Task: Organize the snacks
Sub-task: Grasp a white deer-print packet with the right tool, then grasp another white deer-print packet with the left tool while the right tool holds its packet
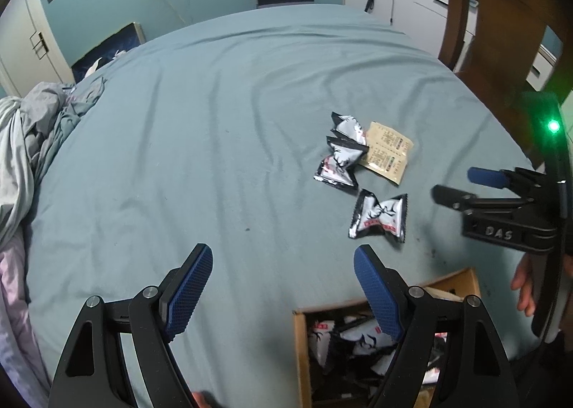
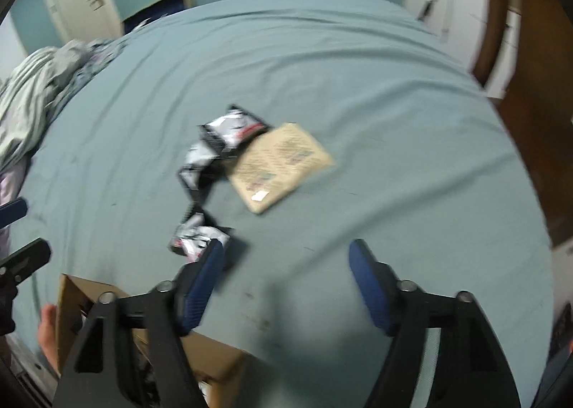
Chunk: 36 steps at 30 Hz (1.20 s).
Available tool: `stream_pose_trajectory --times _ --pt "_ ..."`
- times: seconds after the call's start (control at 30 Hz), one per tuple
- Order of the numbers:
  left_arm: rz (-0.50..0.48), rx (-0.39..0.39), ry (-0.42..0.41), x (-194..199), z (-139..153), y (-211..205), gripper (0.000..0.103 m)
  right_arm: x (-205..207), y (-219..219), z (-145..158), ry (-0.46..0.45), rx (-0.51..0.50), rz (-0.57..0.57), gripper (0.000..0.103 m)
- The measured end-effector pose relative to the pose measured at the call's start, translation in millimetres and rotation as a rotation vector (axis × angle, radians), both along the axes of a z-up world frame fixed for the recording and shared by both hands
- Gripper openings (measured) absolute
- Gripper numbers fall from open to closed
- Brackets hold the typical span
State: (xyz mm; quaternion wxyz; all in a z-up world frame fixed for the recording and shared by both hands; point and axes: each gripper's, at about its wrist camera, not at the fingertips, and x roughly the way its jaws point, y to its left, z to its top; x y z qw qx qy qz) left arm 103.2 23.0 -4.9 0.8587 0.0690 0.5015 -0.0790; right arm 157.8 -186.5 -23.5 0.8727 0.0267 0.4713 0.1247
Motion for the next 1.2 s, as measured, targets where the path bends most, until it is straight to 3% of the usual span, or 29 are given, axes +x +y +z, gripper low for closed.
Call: stream_pose_trajectory --times 0.23,0.47,0.5,0.53,0.6,0.7,0.8,1.0,1.2 --pt "0.006 -0.002 0.031 12.3 -10.3 3.2 0.082 27.0 40.9 -11.3 0.011 -0.086 0.179 0.072" --pt "0.011 0.013 0.048 21.5 -20.0 5.8 0.082 52.3 66.4 -35.3 0.15 -0.01 0.343 0.071" --pt "0.014 0.02 0.05 22.8 -21.4 6.3 0.082 54.0 68.6 -37.9 0.161 -0.016 0.35 0.066" --pt "0.018 0.026 0.051 24.2 -23.0 6.8 0.082 55.8 71.9 -41.0 0.168 -0.025 0.358 0.048" --pt "0.022 0.035 0.047 27.6 -25.3 7.0 0.082 54.6 76.6 -45.9 0.179 -0.059 0.364 0.041" --pt "0.017 0.036 0.046 43.0 -26.4 2.8 0.082 47.0 74.0 -36.0 0.137 -0.054 0.346 0.038" --pt "-0.035 -0.017 0.054 63.9 -27.2 -7.2 0.082 32.2 60.5 -15.5 0.089 -0.017 0.282 0.038" --pt "-0.218 0.016 0.067 107.4 -46.3 -54.8 0.082 -22.6 21.6 19.0 0.047 0.044 0.115 0.038" --pt "-0.26 0.025 0.181 143.3 -88.0 -92.9 0.082 -91.1 -35.0 31.2 -0.008 0.227 -0.008 0.038"
